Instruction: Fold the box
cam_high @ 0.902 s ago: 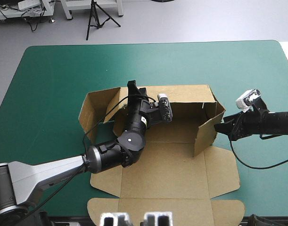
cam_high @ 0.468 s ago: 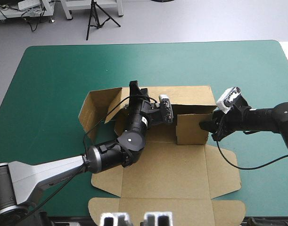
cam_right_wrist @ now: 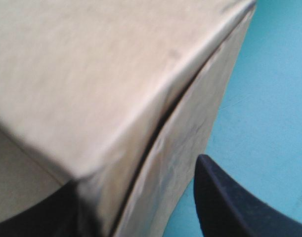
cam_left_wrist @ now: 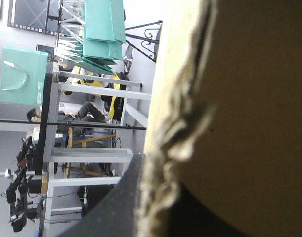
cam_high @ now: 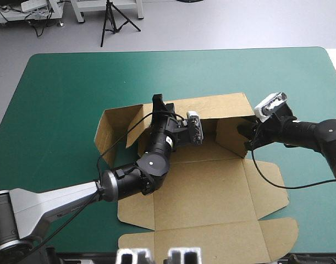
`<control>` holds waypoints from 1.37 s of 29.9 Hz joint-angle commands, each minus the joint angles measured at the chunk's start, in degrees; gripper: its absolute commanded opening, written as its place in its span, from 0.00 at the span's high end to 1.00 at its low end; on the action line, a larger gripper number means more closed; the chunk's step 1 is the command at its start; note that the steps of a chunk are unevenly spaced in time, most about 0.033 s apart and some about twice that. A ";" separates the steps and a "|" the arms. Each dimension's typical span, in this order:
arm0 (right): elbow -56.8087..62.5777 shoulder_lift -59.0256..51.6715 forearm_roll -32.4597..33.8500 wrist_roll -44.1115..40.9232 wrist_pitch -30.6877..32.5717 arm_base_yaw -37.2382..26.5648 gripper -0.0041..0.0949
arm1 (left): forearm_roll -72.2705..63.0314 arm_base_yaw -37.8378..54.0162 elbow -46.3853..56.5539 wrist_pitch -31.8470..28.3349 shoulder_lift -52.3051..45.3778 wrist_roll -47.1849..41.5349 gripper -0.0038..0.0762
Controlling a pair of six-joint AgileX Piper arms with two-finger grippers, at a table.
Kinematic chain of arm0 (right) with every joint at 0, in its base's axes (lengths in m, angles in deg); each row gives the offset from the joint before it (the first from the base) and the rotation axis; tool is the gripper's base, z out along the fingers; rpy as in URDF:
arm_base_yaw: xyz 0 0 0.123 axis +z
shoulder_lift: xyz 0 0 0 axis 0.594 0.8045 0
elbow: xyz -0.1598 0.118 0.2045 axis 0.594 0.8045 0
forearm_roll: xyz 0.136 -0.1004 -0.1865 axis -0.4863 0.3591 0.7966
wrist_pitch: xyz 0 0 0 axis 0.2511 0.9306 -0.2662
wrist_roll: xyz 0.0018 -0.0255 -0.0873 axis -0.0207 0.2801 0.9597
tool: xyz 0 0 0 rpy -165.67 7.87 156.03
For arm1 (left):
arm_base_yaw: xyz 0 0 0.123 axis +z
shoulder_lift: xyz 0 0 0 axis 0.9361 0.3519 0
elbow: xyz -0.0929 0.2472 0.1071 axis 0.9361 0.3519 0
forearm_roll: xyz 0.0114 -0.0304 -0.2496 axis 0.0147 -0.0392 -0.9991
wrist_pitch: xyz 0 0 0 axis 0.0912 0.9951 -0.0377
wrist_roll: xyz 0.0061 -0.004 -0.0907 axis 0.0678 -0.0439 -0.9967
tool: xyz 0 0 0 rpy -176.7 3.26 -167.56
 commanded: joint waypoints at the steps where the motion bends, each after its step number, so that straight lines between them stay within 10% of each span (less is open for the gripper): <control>1: -1.42 0.23 -5.69 1.30 -1.73 -0.01 0.52 | 2.11 -0.55 -1.32 -3.26 -2.70 0.46 0.96; 5: -1.42 3.37 -6.61 1.51 -1.35 -0.01 0.63 | 1.55 -0.67 -1.32 -3.91 -2.70 0.46 0.96; 9: -1.42 4.98 -6.48 0.10 -1.13 -0.01 0.97 | 2.30 -0.67 -1.32 -1.87 -2.70 0.46 0.96; 21: -1.42 4.98 -6.02 0.06 2.40 -0.01 0.96 | 3.86 -0.46 -1.32 1.79 -2.25 0.46 0.94; 32: -1.42 4.98 -5.65 -0.13 4.97 -0.01 0.96 | 8.71 -0.46 -1.32 10.46 2.05 0.04 0.54; 41: -1.42 4.98 -2.82 -2.17 4.97 -0.01 0.96 | 8.95 -3.47 -1.32 13.34 1.97 -1.72 0.53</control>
